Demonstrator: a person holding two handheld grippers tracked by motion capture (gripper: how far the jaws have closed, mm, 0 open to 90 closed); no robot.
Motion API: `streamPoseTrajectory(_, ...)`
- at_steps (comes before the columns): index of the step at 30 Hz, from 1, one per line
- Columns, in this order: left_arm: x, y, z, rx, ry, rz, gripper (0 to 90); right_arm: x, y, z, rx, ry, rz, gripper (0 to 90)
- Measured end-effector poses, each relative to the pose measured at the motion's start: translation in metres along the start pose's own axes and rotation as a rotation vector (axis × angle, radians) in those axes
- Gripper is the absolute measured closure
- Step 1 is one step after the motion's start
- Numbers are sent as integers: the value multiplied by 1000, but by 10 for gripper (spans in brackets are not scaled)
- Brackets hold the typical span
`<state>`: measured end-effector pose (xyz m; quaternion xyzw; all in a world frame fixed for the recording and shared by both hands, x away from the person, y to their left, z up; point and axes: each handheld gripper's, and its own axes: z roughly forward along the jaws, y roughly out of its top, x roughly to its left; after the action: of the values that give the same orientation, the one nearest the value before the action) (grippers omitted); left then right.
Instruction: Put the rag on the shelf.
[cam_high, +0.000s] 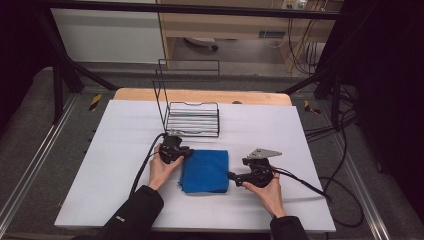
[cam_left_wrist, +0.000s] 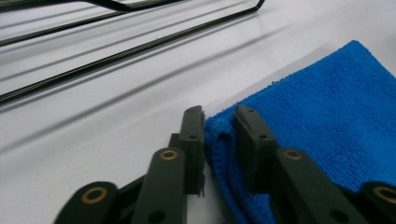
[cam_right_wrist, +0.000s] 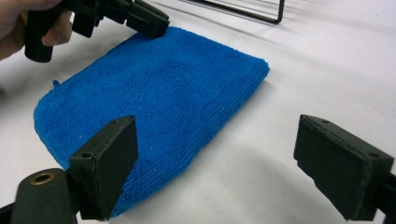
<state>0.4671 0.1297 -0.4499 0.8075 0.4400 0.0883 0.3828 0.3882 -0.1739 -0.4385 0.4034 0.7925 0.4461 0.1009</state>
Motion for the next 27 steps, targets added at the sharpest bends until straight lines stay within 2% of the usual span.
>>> streamPoseTrajectory(4,-2,-2,0,-13,1,7,811,-4,4,4,-3,2,10,116)
streamPoseTrajectory(7,-1,-3,0,-16,-9,-5,829,-5,14,8,-2,-6,0,99)
streamPoseTrajectory(10,-1,-4,1,-22,-10,10,831,-5,19,11,-9,-3,2,96)
streamPoseTrajectory(14,-1,-5,1,-26,-14,21,832,-7,32,19,-19,-27,19,94)
streamPoseTrajectory(15,-1,-5,1,-27,-14,21,832,-8,37,24,-23,-30,42,108)
streamPoseTrajectory(16,-1,-5,1,-28,-10,25,832,-8,37,24,-23,-30,42,108)
streamPoseTrajectory(19,-3,-6,1,-30,4,37,833,-11,43,33,-5,-49,41,176)
streamPoseTrajectory(20,-4,-6,1,-32,10,40,833,-13,46,40,10,-52,50,246)
streamPoseTrajectory(22,-5,-6,1,-31,13,47,833,-15,47,44,15,-54,54,281)
streamPoseTrajectory(23,-4,-6,1,-32,12,48,833,-17,48,47,22,-63,54,295)
streamPoseTrajectory(24,-4,-6,1,-33,11,50,833,-20,48,54,54,-89,54,350)
streamPoseTrajectory(25,-4,-6,1,-33,10,45,833,-20,48,54,54,-89,54,350)
streamPoseTrajectory(27,-4,-6,1,-34,9,43,833,-23,46,59,69,-115,48,429)
